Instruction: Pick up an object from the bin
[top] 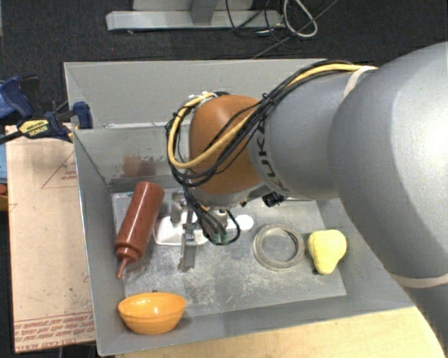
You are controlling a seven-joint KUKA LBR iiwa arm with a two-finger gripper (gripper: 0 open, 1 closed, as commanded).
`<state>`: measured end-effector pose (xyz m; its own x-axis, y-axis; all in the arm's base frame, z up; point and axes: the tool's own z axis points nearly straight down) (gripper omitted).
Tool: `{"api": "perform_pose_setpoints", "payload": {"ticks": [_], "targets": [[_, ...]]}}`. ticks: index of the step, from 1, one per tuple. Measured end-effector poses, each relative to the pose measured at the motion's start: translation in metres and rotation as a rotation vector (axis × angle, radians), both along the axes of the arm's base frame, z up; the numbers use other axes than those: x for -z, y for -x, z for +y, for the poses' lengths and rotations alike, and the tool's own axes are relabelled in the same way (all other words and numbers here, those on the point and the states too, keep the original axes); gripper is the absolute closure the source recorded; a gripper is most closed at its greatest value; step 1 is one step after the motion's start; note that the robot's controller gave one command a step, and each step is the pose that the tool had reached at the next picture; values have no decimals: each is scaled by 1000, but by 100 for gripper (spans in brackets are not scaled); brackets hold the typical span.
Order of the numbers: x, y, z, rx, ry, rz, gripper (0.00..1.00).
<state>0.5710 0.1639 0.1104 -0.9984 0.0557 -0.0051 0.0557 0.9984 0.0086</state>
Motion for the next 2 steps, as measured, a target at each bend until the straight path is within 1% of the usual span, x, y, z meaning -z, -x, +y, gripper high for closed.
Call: {"api": "perform_pose_setpoints", "payload": {"ticks": [1, 2], "targets": [[-97, 0, -10, 1, 2, 4, 0], [-128, -14, 0, -22, 1, 7, 0]]}}
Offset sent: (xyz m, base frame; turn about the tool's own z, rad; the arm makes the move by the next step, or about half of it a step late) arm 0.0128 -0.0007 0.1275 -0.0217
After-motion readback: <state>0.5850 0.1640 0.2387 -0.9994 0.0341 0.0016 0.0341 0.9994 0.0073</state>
